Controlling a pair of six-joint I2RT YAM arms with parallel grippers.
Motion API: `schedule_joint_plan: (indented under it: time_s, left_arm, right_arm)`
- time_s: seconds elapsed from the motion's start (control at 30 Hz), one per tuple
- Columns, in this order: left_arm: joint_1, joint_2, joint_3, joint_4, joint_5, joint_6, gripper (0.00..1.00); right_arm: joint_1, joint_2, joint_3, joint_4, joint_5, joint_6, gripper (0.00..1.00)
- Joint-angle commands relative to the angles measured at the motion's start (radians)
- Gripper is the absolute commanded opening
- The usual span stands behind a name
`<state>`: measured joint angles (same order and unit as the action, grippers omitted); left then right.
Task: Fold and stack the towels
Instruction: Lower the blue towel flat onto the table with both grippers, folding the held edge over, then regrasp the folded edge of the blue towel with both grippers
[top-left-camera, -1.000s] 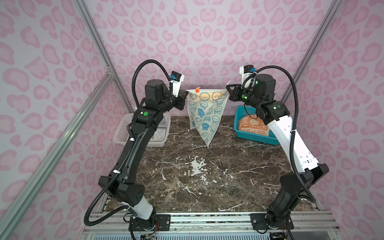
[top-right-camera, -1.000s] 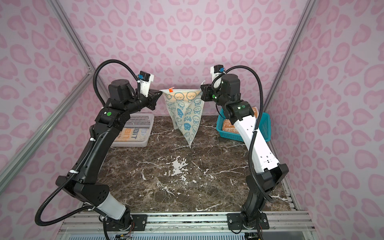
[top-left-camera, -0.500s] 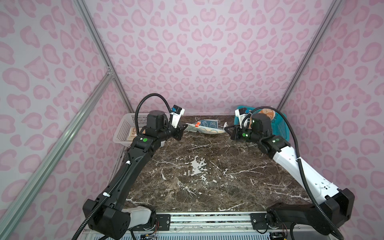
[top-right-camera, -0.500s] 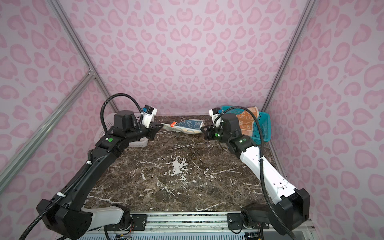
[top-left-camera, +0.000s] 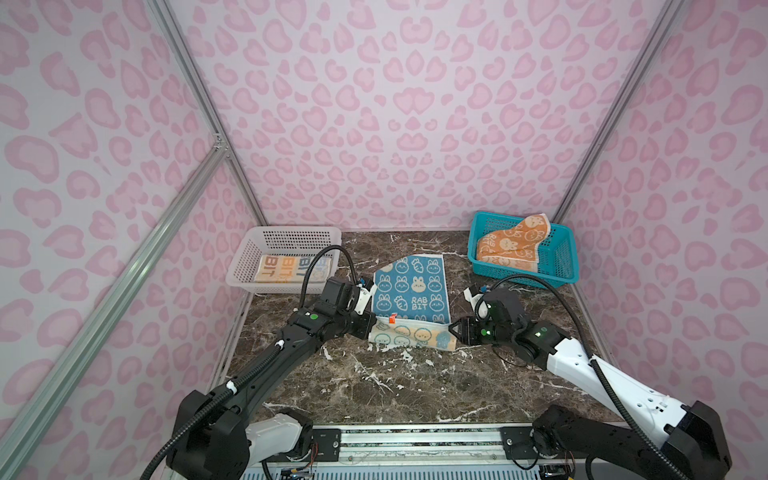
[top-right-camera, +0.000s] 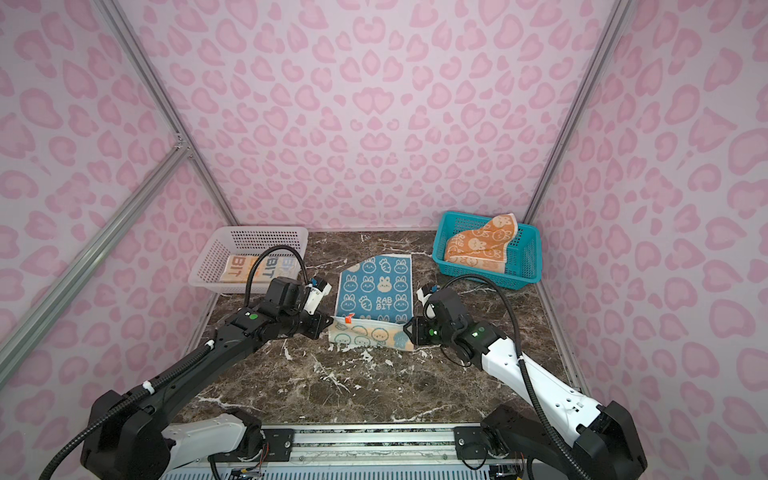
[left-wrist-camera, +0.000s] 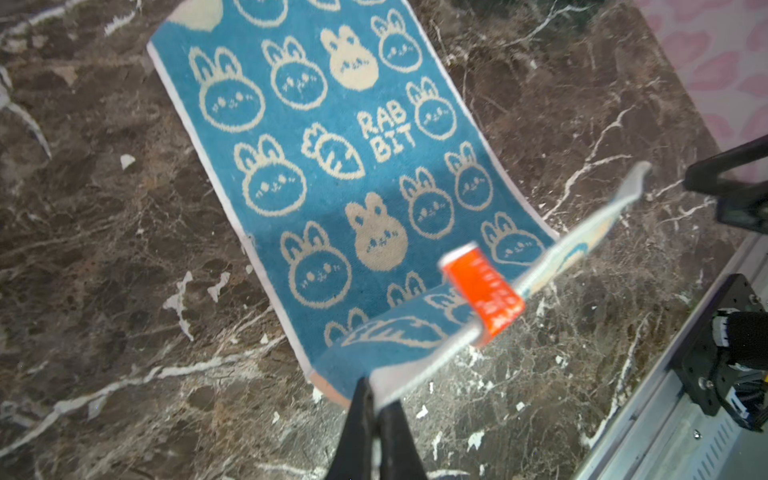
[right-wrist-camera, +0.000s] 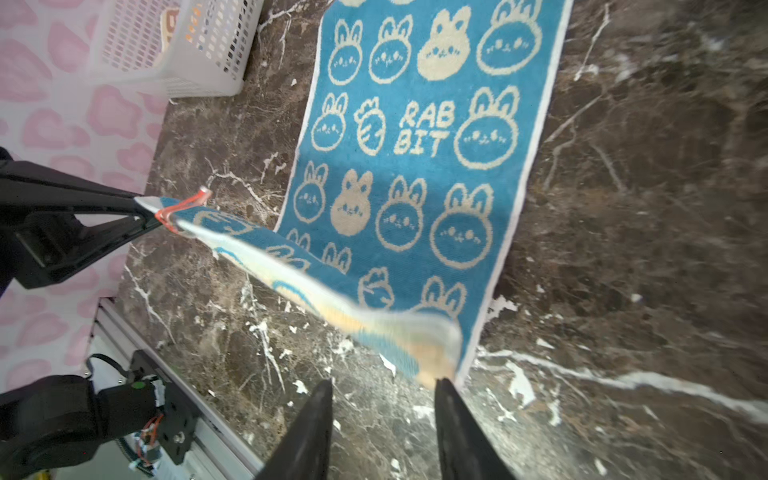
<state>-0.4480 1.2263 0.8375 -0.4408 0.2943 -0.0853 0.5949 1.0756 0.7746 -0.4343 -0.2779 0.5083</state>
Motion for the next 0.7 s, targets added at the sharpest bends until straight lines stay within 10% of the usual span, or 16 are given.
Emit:
schedule_joint_plan:
  time_s: [0.0,0.23,0.67]
  left_arm:
    - [-0.001,0.038,-0.005,0.01,-0.004,-0.012,0.04]
    - [-0.002,0.171,0.028,0.017,0.025,-0.003,0.04]
    - [-0.002,0.302,0.091,-0.075,0.003,0.017,0.04]
  right_arm:
    - [0.003,-0.033,0.034,-0.058,0.116,-0.192,0.52]
    - [0.002,-0.046,0.064,-0.059,0.148,-0.617,0.68]
    - [-0.087,0.445,0.347,-0.249,-0.029,-0.698,0.65]
